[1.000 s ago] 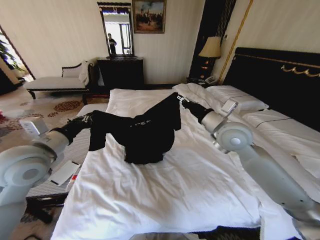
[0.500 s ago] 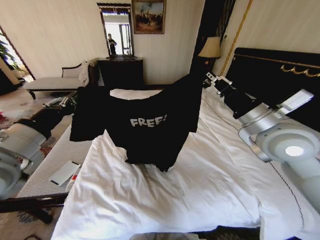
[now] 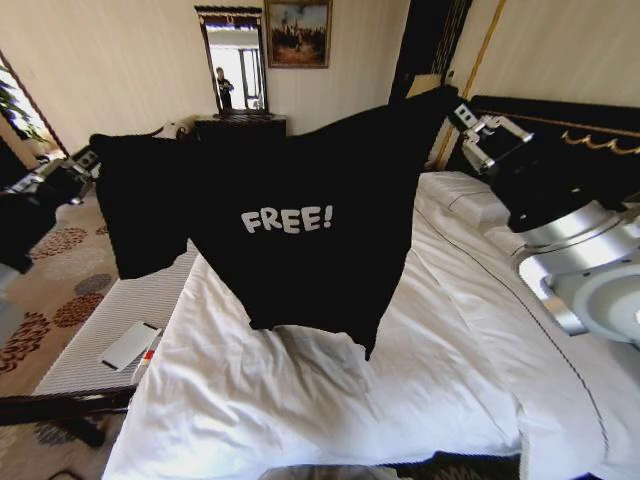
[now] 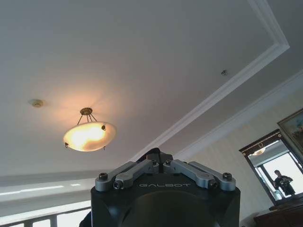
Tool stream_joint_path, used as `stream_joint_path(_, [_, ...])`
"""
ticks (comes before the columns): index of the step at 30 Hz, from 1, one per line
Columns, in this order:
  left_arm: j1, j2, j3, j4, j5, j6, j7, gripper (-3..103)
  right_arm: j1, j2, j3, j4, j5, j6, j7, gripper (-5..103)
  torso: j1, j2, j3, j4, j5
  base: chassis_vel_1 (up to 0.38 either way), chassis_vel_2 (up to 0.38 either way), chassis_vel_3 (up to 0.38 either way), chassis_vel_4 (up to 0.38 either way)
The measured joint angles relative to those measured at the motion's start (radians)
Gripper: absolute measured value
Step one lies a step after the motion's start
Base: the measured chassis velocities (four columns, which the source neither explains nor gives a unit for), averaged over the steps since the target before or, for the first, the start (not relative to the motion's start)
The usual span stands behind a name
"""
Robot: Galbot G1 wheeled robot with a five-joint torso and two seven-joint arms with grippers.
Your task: Fold the clothes on the bed.
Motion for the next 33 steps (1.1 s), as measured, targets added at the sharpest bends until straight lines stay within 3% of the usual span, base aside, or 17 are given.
stream_joint_path(4, [0.042, -0.026, -0.067, 0.001, -0.056, -0.018, 0.021, 0, -0.058, -0.006, 0.077, 0.028, 0.017, 0.018, -0.025, 0, 0.000, 0.000, 0.000, 0.0004, -0.0001, 0.000, 0.000, 0.000, 0.000])
stream_joint_path(6, [0.069, -0.051, -0.117, 0.002, -0.113, -0.035, 0.040, 0, -0.143, 0.001, 0.149, 0.058, 0.018, 0.039, -0.078, 0, 0.000, 0.000, 0.000, 0.0003, -0.0004, 0.000, 0.000, 0.000, 0.000])
stream_joint_path(12, [0.092, -0.079, -0.185, 0.002, -0.189, -0.063, 0.088, 0, -0.233, 0.037, 0.192, 0.076, -0.004, 0.072, -0.195, 0, 0.000, 0.000, 0.000, 0.0002, 0.0001, 0.000, 0.000, 0.000, 0.000])
stream_joint_path(14, [0.094, -0.081, -0.189, 0.003, -0.191, -0.065, 0.094, 0, -0.237, 0.040, 0.194, 0.076, -0.006, 0.074, -0.201, 0, 0.000, 0.000, 0.000, 0.0002, 0.0001, 0.000, 0.000, 0.000, 0.000])
stream_joint_path(20, [0.114, -0.078, -0.236, 0.003, -0.197, -0.092, 0.221, 0, -0.325, 0.042, 0.270, 0.084, -0.025, 0.086, -0.282, 0, 0.000, 0.000, 0.000, 0.0001, -0.0001, 0.000, 0.000, 0.000, 0.000])
stream_joint_path(24, [0.115, -0.067, -0.267, 0.004, -0.225, -0.092, 0.259, 0, -0.342, 0.029, 0.294, 0.086, -0.028, 0.087, -0.298, 0, 0.000, 0.000, 0.000, 0.0002, -0.0002, 0.000, 0.000, 0.000, 0.000])
stream_joint_path(30, [0.135, -0.018, -0.394, 0.004, -0.346, -0.086, 0.261, 0, -0.375, -0.016, 0.355, 0.086, -0.013, 0.087, -0.289, 0, 0.000, 0.000, 0.000, 0.0005, 0.0001, 0.000, 0.000, 0.000, 0.000])
stream_joint_path(33, [0.125, 0.006, -0.392, 0.004, -0.349, -0.083, 0.272, 0, -0.373, -0.052, 0.373, 0.087, 0.003, 0.087, -0.282, 0, 0.000, 0.000, 0.000, 0.0003, -0.0001, 0.000, 0.000, 0.000, 0.000])
